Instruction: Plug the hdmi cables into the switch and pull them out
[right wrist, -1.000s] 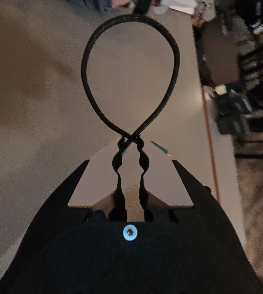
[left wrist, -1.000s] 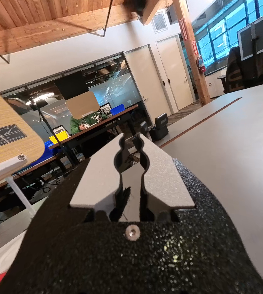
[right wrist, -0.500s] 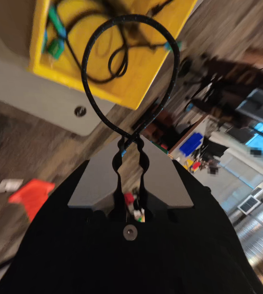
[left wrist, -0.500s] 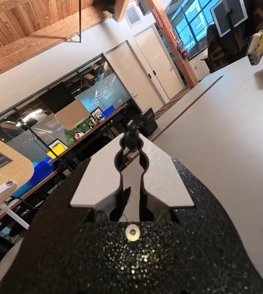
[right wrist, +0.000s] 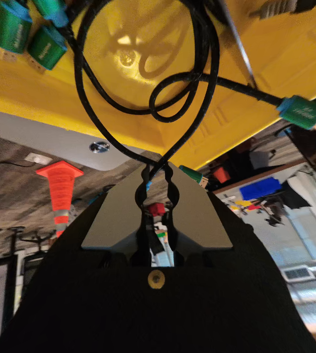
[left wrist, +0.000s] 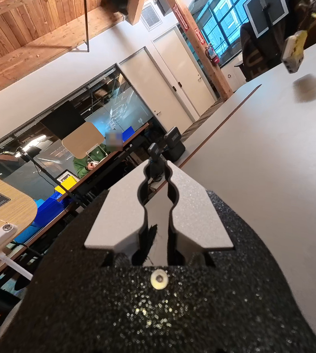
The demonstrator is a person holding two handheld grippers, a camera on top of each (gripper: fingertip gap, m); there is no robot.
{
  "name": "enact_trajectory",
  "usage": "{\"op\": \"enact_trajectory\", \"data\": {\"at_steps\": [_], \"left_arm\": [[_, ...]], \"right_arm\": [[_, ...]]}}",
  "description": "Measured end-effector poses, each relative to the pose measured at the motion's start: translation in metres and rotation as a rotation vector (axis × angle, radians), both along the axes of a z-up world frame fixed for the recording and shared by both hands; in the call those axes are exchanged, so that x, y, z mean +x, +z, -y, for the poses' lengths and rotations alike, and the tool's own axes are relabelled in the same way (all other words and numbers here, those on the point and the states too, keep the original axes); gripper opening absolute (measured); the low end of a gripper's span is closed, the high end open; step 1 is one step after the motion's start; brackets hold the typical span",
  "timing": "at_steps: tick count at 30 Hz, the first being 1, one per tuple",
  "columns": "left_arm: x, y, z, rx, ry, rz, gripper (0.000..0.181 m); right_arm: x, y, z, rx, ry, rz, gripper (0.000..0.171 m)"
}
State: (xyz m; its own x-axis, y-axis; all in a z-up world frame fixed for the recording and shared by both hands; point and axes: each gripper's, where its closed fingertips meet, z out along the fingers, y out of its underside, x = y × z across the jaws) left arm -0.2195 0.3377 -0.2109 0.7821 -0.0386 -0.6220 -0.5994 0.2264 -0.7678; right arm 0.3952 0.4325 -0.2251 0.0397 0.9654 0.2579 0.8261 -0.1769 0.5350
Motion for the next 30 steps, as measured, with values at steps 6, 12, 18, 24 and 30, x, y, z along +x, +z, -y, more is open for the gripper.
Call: {"op": "enact_trajectory", "data": {"at_steps": [6,12,18,24,30], "left_arm": [[0.004,-0.004,-0.001,-0.014,-0.009,-0.026,0.011],[0.004,-0.006,-0.002,-0.025,-0.009,-0.024,0.013],[0.007,-0.010,-0.004,-0.043,-0.016,-0.040,0.013],[0.014,-0.012,-0.003,-0.049,-0.028,-0.075,0.014],[0.028,-0.009,0.007,-0.057,-0.046,-0.003,0.017]], "right_arm": [[0.007,-0.040,-0.018,0.069,-0.115,-0.168,0.011],[0.004,-0.027,-0.030,0.227,-0.196,-0.229,0.038],[-0.038,0.051,-0.042,0.722,-0.178,-0.656,0.067],[-0.169,0.094,0.039,0.907,0.010,-1.507,0.068],[-0.252,0.040,0.086,0.964,0.087,-1.864,0.065]]}}
